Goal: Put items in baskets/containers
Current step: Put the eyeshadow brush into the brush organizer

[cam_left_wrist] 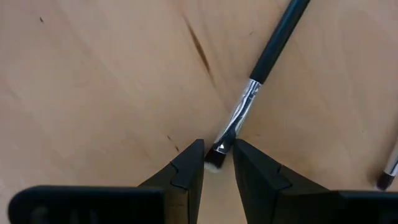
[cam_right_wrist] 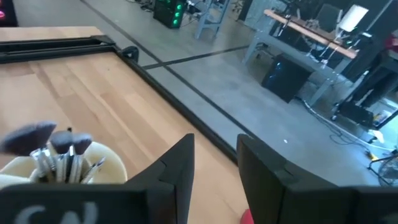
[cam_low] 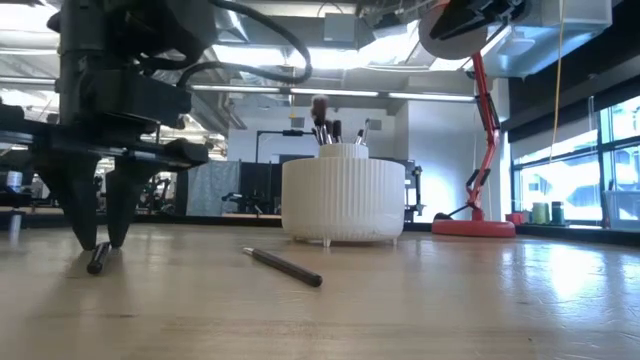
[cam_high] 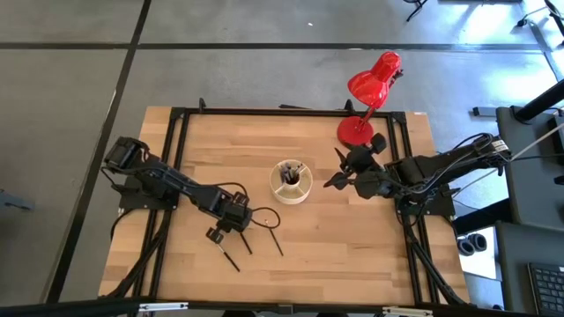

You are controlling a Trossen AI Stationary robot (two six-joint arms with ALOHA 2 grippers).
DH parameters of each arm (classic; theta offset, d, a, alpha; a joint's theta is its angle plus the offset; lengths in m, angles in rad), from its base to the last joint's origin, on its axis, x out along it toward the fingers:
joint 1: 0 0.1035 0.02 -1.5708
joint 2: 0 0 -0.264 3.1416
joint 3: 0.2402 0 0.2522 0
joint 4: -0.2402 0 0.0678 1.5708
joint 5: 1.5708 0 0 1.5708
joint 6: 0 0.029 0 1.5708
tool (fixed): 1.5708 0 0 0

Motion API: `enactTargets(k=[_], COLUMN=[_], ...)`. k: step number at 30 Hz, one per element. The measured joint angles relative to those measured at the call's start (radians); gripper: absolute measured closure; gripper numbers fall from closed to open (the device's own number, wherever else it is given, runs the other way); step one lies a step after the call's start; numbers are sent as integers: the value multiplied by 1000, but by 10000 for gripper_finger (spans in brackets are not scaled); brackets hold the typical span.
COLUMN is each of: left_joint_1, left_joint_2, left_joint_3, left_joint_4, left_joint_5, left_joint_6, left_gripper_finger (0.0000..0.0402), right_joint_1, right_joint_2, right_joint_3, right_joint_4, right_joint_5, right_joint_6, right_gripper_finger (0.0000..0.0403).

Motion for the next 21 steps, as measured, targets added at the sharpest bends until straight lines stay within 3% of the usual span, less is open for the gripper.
enactTargets(k=[7,15,18,21], left_joint_1=[2,5,-2,-20], left_joint_2=[28,32,37,41], left_joint_3=[4,22,61,114], left_joint_4=[-35,-79,-126,-201], left_joint_5=[2,37,-6,-161], left_joint_6=[15,113,158,220], left_gripper_finger=[327,393,395,394], right_joint_1=[0,0,0,0], right_joint_2=[0,0,0,0], right_joint_3=[0,0,0,0], right_joint_4=[0,0,0,0], right_joint_5=[-46,-44,-44,-43], right_joint_6=[2,2,2,2], right_gripper_finger=[282,282,282,282])
